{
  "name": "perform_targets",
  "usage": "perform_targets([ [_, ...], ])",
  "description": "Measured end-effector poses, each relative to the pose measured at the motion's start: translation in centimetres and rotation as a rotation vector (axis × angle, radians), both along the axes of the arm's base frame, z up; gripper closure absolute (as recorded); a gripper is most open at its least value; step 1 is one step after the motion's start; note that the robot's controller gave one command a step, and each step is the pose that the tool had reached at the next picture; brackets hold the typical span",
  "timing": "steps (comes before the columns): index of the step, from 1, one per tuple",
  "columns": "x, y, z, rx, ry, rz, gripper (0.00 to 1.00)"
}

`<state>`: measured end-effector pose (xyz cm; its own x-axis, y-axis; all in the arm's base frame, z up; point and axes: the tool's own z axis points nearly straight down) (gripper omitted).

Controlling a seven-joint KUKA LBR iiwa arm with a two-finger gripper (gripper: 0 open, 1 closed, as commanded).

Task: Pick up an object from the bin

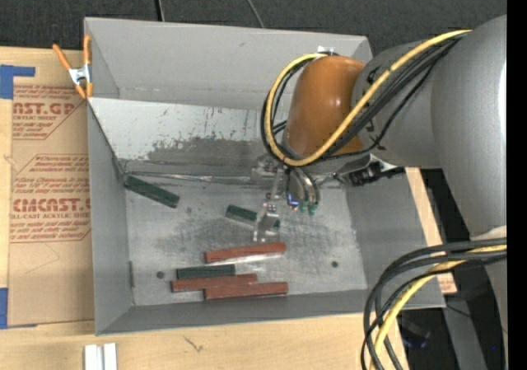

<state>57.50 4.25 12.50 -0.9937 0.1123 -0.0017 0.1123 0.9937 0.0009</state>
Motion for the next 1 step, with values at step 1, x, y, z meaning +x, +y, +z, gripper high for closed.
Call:
perform_targets([
  [1, -0.15, 1.4, -5.56, 0.0, -0.001, 0.022, 0.0],
])
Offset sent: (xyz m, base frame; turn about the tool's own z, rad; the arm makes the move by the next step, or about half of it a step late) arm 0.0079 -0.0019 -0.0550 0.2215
